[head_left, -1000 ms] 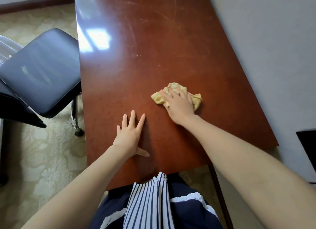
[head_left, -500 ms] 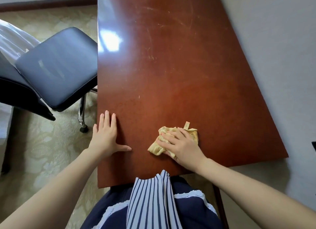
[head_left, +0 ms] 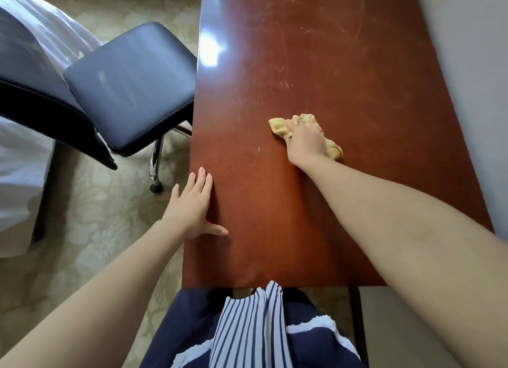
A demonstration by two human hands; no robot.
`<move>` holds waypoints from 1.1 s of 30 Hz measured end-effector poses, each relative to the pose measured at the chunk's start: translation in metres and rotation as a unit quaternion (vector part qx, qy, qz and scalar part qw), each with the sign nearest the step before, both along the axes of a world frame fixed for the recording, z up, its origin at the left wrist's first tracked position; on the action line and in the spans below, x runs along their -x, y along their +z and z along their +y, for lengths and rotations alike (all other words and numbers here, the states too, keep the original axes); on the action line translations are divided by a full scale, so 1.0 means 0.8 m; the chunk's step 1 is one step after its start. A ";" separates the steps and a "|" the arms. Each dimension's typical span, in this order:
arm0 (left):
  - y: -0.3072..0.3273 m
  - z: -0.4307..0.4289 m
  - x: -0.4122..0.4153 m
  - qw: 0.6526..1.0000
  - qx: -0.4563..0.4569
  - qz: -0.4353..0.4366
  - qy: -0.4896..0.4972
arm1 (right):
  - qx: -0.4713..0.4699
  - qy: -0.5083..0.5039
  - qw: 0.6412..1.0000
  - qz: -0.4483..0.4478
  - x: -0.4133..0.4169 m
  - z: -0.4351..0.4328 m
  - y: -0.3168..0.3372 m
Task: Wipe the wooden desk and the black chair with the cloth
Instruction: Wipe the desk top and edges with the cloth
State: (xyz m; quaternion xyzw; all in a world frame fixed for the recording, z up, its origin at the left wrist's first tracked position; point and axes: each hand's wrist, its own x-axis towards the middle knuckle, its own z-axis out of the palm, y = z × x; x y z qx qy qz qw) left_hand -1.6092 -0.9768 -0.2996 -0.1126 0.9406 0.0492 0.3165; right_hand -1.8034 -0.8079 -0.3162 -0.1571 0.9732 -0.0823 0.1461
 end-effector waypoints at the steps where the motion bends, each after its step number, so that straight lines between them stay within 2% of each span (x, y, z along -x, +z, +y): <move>1: 0.001 0.000 0.000 1.000 -0.003 -0.002 -0.002 | 0.000 -0.015 1.000 -0.007 -0.004 -0.010 -0.001; 3: 0.003 0.000 -0.001 1.000 -0.004 -0.002 -0.002 | -0.003 0.013 1.000 0.004 -0.018 -0.029 -0.002; 9: 0.008 -0.004 -0.001 1.000 -0.011 0.005 0.000 | 0.016 0.199 0.977 0.072 -0.093 -0.043 -0.004; 13: 0.010 -0.007 0.000 1.000 -0.002 0.003 -0.018 | 0.004 0.331 0.941 0.063 -0.138 -0.006 -0.008; 17: 0.013 -0.008 0.001 0.999 0.007 -0.001 -0.034 | 0.057 0.440 0.894 0.064 -0.164 0.050 0.001; 22: 0.013 -0.007 0.000 0.999 0.013 -0.005 -0.037 | 0.078 0.519 0.845 0.104 -0.147 0.122 0.000; 25: 0.011 -0.006 -0.001 0.999 0.026 0.001 -0.043 | 0.060 0.495 0.856 0.138 -0.113 0.144 0.002; 30: 0.005 -0.006 -0.004 0.998 0.039 0.011 -0.045 | 0.035 0.387 0.905 0.174 -0.061 0.127 0.011; 33: 0.003 -0.006 -0.005 0.998 0.035 0.016 -0.042 | 0.022 0.297 0.947 0.121 -0.036 0.091 0.015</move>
